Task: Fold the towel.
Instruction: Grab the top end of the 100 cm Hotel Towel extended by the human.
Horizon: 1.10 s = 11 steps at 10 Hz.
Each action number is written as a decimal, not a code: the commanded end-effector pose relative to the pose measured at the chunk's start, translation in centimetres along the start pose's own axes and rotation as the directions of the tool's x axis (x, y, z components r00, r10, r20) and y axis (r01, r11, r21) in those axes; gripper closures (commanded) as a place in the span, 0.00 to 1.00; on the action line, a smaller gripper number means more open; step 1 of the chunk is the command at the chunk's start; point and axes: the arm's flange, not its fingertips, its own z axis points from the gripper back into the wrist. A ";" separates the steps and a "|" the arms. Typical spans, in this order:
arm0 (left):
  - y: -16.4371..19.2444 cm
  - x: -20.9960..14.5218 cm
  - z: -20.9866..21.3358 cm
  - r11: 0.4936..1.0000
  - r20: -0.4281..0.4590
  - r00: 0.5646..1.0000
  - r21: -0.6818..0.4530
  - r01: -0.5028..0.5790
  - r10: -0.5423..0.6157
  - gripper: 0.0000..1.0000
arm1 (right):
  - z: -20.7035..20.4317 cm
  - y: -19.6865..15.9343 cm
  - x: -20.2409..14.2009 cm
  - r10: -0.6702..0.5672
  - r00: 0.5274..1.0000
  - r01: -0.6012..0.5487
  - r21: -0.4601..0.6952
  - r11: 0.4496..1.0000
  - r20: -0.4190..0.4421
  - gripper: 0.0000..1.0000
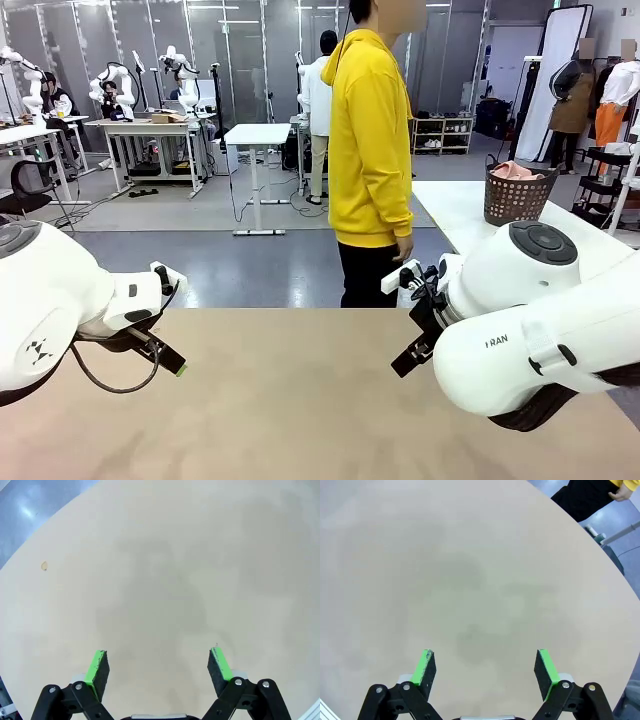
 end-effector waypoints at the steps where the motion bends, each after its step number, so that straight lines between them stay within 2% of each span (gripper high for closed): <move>1: 0.0 0.0 0.0 1.000 0.000 1.000 0.000 -0.001 0.001 0.00 | 0.0 0.0 0.0 -0.002 1.000 0.002 0.000 1.000 0.000 0.00; 4: 0.0 0.0 0.0 1.000 0.000 1.000 0.000 0.000 0.000 0.00 | 0.0 0.0 0.0 0.000 1.000 0.000 0.000 1.000 0.000 0.00; 5: 0.5 0.9 0.1 1.000 -0.016 1.000 -0.019 0.008 -0.008 0.00 | 0.5 -1.3 1.0 0.034 0.998 -0.045 0.201 0.979 0.057 0.00; 6: 1.1 2.2 1.2 0.992 -0.038 0.999 -0.122 -0.036 0.031 0.00 | 1.6 -2.3 1.9 0.063 0.997 -0.070 0.179 0.981 0.043 0.00; 8: 3.4 3.8 4.6 0.973 -0.030 0.995 -0.205 -0.103 0.099 0.00 | 4.2 -4.0 4.2 0.048 0.997 -0.058 0.206 0.977 0.054 0.00; 9: 4.5 4.2 6.6 0.950 -0.027 0.992 -0.286 -0.128 0.125 0.00 | 6.0 -5.3 5.2 0.004 0.998 -0.020 0.247 0.969 0.064 0.00; 11: 6.6 4.1 11.0 0.840 0.018 0.981 -0.520 -0.154 0.191 0.00 | 9.9 -9.0 5.6 -0.156 0.984 0.106 0.415 0.904 0.088 0.00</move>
